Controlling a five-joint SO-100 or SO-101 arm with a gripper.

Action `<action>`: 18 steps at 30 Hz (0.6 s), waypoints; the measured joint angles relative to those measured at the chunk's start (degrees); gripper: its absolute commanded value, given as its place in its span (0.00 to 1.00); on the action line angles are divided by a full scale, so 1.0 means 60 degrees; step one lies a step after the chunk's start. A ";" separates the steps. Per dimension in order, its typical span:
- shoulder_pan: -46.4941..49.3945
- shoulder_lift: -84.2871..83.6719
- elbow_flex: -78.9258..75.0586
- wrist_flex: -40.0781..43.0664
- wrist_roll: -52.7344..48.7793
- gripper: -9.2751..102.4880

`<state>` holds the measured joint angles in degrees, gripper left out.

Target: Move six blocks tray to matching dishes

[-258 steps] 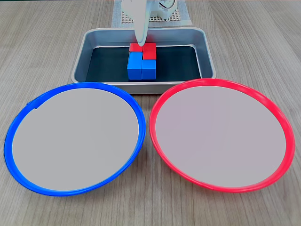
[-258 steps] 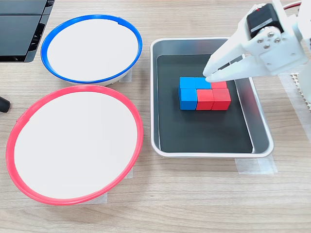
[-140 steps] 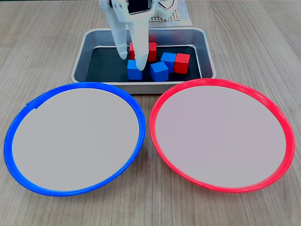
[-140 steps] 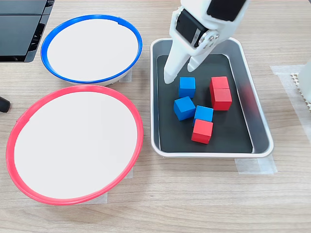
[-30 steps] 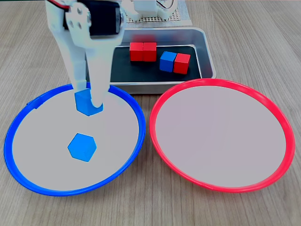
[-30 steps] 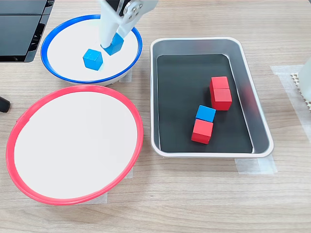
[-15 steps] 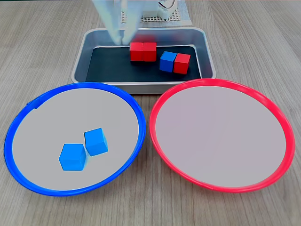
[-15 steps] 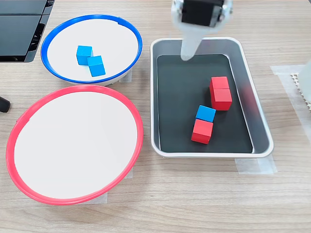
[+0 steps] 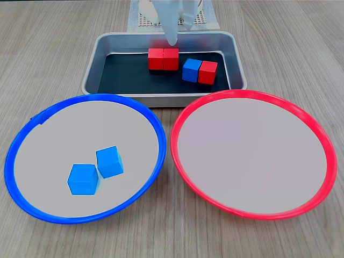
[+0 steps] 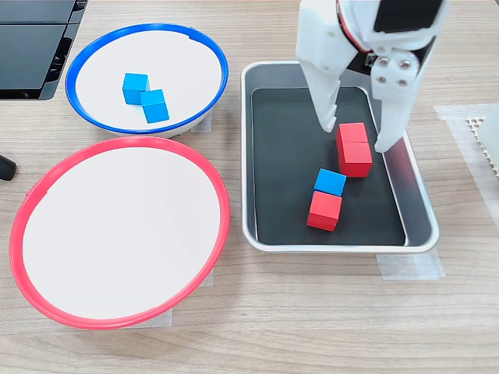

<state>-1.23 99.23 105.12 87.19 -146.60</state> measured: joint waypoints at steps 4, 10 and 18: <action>-0.0103 0.0000 0.0586 -0.0762 -0.0439 0.28; -0.0205 -0.0337 0.1304 -0.2241 -0.0469 0.27; -0.0732 -0.1084 0.1421 -0.3076 0.0308 0.22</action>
<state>-5.62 92.72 113.64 68.73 -144.76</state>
